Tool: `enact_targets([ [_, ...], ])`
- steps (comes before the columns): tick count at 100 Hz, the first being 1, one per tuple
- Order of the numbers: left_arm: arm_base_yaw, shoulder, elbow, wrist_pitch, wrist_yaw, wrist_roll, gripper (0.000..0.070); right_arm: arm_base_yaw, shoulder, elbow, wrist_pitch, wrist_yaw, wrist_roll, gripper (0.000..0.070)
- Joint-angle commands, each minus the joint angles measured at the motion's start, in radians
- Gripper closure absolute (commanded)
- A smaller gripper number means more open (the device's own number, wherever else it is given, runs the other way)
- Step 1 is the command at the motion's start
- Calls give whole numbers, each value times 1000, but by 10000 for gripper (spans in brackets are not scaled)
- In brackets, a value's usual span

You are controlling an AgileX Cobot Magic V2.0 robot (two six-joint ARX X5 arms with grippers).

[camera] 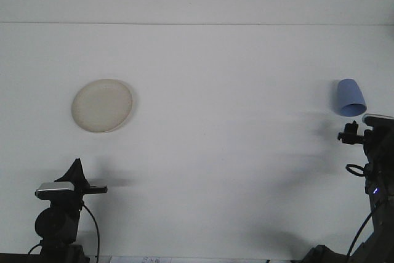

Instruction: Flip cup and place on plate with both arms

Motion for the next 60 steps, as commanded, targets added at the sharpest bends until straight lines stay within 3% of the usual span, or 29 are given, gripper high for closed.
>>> enact_targets([
  [1, 0, -2, -19, 13, -2, -3, 685, -13, 64, 16, 78, -35, -15, 174],
  [50, 0, -2, -19, 13, -2, -3, 685, -18, 484, 269, 247, -124, -16, 178],
  [60, 0, -2, -19, 13, -2, -3, 685, -18, 537, 323, 248, -140, -19, 239],
])
